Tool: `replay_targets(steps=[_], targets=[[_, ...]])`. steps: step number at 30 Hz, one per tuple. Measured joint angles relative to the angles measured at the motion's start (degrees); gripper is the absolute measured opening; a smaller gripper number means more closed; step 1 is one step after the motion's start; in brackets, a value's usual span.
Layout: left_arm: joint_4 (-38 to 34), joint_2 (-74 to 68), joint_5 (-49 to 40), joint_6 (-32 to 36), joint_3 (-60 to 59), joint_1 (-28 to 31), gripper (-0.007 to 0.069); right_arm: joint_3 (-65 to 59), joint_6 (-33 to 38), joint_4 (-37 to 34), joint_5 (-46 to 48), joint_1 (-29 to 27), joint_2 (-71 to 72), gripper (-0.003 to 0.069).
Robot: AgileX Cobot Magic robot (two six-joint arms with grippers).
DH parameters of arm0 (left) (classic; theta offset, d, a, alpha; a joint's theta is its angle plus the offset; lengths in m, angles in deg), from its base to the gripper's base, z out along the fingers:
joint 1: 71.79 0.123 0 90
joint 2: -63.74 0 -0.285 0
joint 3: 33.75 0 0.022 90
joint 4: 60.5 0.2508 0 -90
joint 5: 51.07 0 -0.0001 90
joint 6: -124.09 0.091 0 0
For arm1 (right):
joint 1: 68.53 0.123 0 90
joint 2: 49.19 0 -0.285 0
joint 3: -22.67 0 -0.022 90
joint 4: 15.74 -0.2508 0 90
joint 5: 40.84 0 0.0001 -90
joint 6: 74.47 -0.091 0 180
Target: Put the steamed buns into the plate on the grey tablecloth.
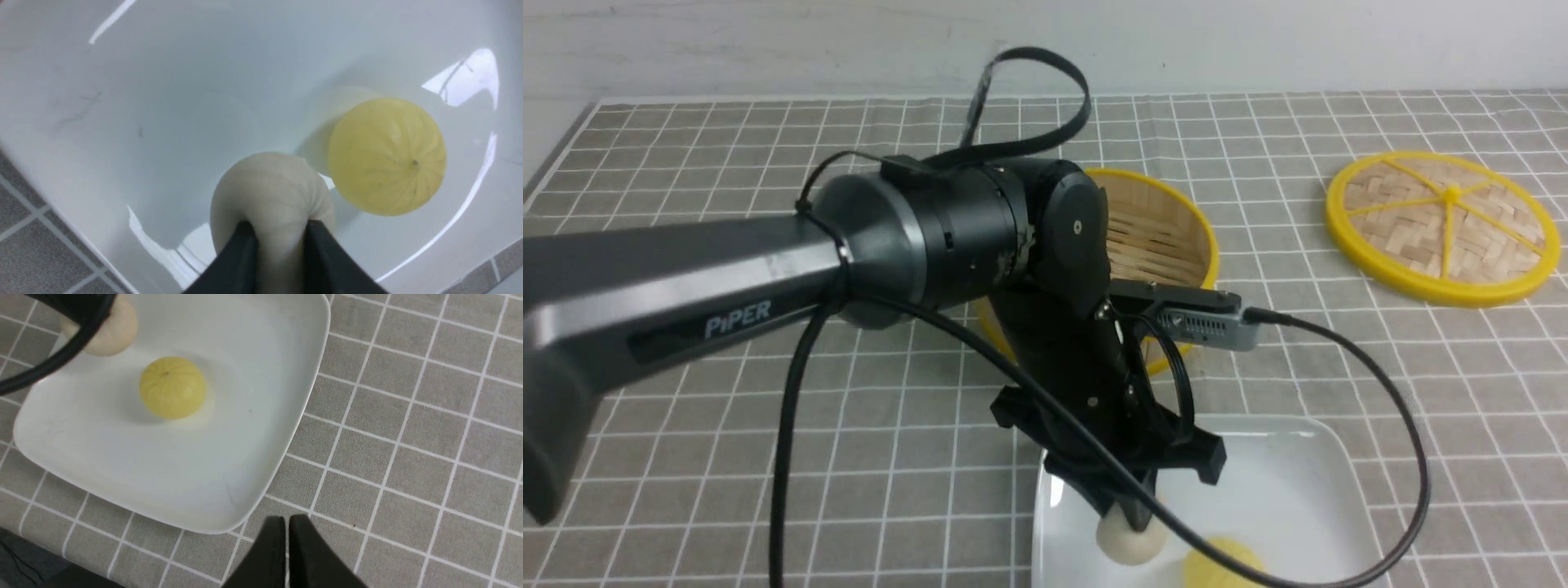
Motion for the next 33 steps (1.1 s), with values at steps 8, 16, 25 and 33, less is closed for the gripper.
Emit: replay_targets(steps=[8, 16, 25, 33], targets=[[0.3, -0.1, -0.1, 0.0, 1.3, 0.0, 0.049, -0.2, -0.3, 0.3, 2.4, 0.0, 14.4, 0.001], [6.3, 7.0, -2.0, -3.2, 4.4, -0.1, 0.0448, -11.7, 1.4, 5.4, -21.3, 0.0, 23.5, -0.0015], [15.8, 15.7, -6.2, -8.1, 4.6, -0.1, 0.0027, -19.9, 1.8, 9.8, -40.2, 0.0, 23.7, -0.0013], [16.4, 16.5, -6.9, -8.3, 4.6, -0.1, 0.0001, -20.0, 1.8, 10.6, -40.7, 0.0, 23.7, -0.0007]])
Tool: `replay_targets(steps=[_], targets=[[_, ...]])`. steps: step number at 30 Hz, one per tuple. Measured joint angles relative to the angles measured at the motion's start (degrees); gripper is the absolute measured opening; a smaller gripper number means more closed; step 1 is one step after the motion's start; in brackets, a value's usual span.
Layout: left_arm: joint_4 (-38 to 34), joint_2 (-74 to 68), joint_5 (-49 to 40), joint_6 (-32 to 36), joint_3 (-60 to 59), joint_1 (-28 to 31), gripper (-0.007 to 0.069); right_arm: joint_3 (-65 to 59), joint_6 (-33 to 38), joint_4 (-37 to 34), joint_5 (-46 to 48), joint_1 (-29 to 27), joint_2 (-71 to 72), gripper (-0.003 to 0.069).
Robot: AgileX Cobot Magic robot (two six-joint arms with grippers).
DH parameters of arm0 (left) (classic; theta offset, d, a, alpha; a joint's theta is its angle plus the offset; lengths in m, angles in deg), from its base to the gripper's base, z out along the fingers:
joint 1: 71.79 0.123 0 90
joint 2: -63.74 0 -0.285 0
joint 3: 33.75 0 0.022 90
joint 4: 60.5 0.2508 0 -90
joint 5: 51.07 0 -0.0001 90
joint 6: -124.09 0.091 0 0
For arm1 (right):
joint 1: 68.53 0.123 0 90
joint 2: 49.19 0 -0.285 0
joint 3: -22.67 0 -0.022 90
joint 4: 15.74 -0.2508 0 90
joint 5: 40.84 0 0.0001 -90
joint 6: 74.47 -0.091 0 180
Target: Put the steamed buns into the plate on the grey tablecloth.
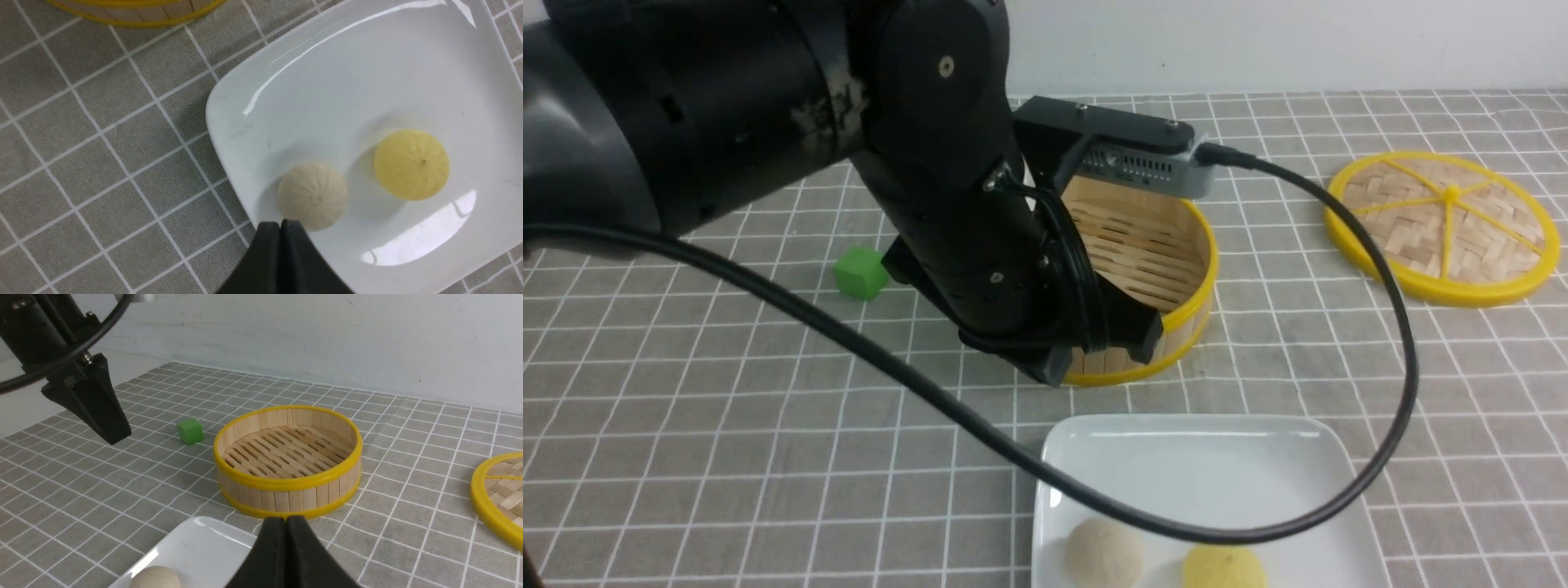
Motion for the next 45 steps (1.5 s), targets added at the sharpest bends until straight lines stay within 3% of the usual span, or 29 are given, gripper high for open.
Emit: replay_targets(steps=[20, 33, 39, 45], targets=[[0.1, 0.0, -1.5, -1.5, 0.0, 0.0, 0.0014, -0.4, 0.0, -3.2, -0.2, -1.0, 0.5, 0.0003], [0.7, 0.0, -1.5, -1.5, 0.0, 0.0, 0.0018, -22.4, 0.0, -3.4, -2.9, -29.5, 9.0, 0.0014], [1.7, 1.2, -1.5, -1.5, 0.0, 0.0, 0.0022, -22.3, -0.2, -5.0, -2.1, -37.3, 9.1, 0.0022], [2.2, 9.0, -2.1, -0.2, 0.0, 0.0, 0.0022, -22.3, -0.2, -7.5, -2.1, -39.7, 9.1, 0.0029]])
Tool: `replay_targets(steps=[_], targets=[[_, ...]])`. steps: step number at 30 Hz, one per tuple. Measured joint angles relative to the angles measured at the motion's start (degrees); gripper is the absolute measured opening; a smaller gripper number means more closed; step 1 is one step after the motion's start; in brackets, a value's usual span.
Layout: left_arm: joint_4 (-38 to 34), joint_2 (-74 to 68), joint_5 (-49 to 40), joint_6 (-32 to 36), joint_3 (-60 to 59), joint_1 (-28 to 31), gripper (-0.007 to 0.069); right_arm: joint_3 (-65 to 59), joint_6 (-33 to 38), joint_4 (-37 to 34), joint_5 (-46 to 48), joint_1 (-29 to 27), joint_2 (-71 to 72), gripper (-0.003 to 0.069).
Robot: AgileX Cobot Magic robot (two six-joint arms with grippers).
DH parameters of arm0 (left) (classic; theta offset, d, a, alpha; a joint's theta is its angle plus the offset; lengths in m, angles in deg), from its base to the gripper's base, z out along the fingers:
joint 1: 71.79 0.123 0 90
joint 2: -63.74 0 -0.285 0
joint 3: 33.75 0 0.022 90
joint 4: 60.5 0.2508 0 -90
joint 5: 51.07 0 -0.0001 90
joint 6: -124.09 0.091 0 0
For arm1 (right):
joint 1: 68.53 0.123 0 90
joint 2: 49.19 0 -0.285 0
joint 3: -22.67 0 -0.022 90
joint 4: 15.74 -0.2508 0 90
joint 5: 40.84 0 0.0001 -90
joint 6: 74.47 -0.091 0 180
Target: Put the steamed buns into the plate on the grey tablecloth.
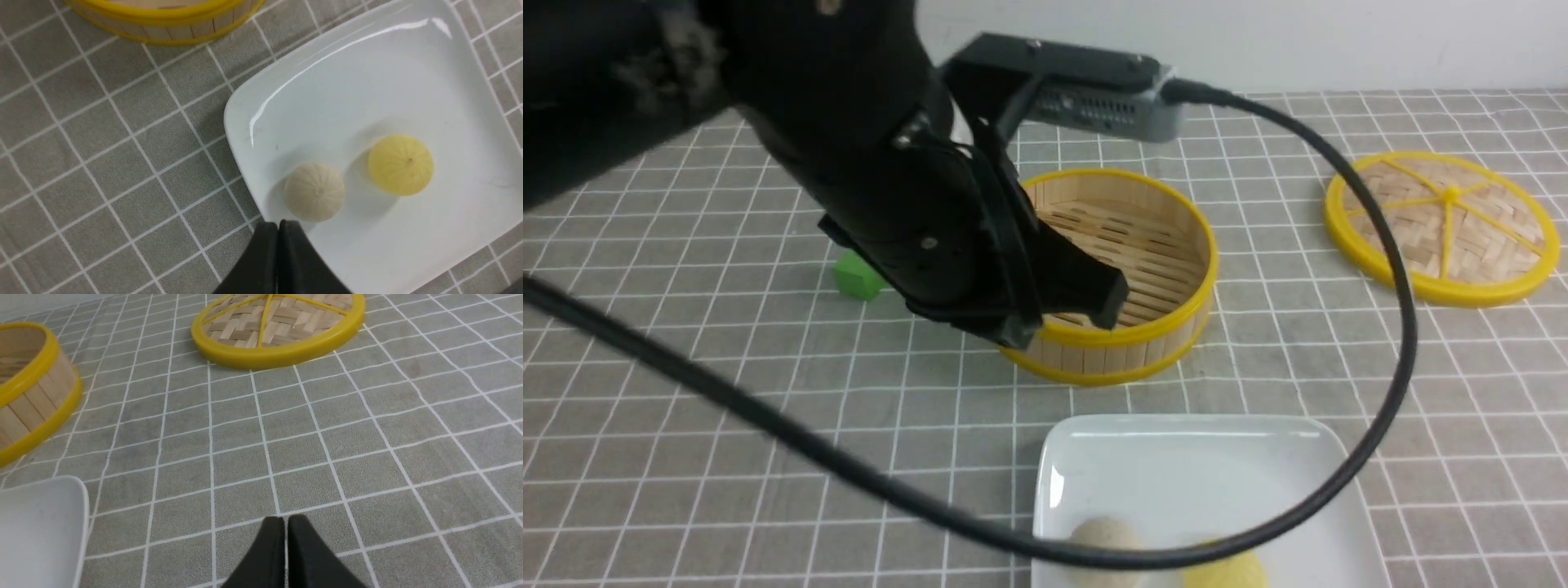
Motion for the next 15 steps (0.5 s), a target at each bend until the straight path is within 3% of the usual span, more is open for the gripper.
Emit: replay_targets(steps=[6, 15], targets=[[5.1, 11.7, -4.8, 2.0, 0.0, 0.0, 0.0022, 0.0, -0.1, 0.0, 0.0, -0.2, 0.0, 0.0038], [10.1, 23.3, -5.1, 0.9, -3.4, 0.0, 0.0022, 0.0, 0.8, 0.0, 0.2, -0.2, 0.0, 0.005]])
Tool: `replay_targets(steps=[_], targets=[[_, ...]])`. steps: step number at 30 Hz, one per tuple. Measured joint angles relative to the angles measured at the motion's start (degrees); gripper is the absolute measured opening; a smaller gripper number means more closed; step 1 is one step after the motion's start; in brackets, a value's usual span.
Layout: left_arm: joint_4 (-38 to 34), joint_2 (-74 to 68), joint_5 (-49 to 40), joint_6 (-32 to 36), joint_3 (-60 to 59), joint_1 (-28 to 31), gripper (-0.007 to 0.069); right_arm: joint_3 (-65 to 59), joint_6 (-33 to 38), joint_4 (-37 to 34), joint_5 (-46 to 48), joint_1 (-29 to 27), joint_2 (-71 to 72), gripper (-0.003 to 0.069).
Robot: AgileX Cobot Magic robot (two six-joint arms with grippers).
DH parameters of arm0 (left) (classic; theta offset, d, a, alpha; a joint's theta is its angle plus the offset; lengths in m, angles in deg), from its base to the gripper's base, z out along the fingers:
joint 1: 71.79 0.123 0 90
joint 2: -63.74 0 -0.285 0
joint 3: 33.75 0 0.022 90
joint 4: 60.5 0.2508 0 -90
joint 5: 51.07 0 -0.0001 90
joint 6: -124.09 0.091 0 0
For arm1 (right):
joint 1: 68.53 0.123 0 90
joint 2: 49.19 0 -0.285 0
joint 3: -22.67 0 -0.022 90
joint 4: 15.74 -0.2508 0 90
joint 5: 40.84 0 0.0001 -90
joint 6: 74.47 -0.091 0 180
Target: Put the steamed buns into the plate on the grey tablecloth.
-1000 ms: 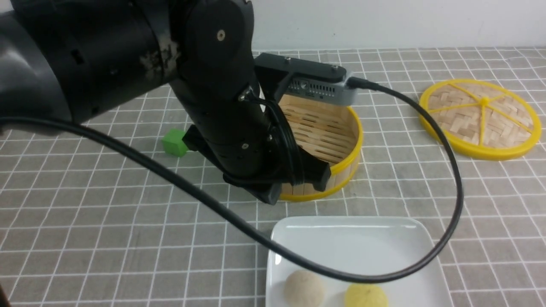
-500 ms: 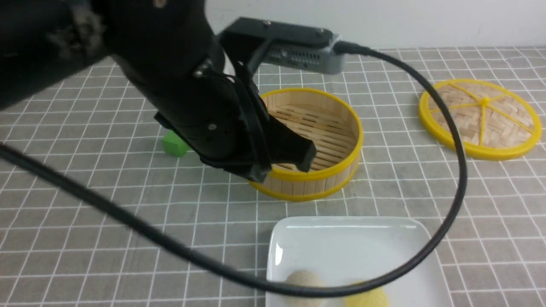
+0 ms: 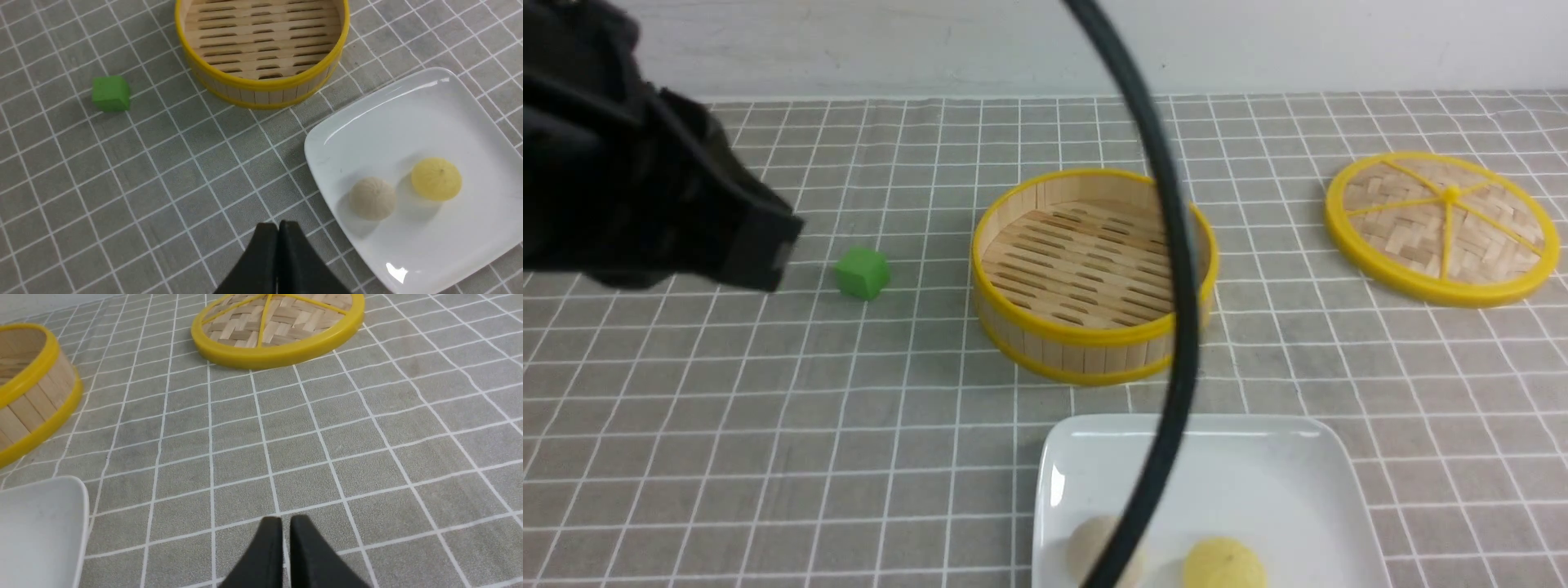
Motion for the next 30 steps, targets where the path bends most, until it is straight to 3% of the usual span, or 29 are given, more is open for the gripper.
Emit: replay_targets(steps=[9, 16, 20, 26, 30], targets=[[2.5, 17.9, 0.3, -7.4, -17.2, 0.0, 0.0026, 0.0, 12.8, 2.3, 0.1, 0.0, 0.0, 0.0059], [2.4, 33.5, 10.2, -11.3, -35.1, 0.0, 0.0023, 0.1, 15.6, 2.6, 0.3, 0.0, 0.0, 0.0067], [1.6, 43.5, 27.1, -18.5, -52.2, 0.0, 0.0022, 0.1, 15.7, 2.6, 0.3, 0.0, 0.0, 0.0076], [3.4, 46.1, 52.5, -28.3, -63.7, 0.0, 0.0022, 0.1, 15.6, 2.7, 0.3, 0.0, 0.0, 0.0085], [3.7, 46.1, 59.3, -30.0, -66.2, 0.0, 0.0024, 0.1, 15.6, 2.8, 0.3, 0.0, 0.0, 0.0091]])
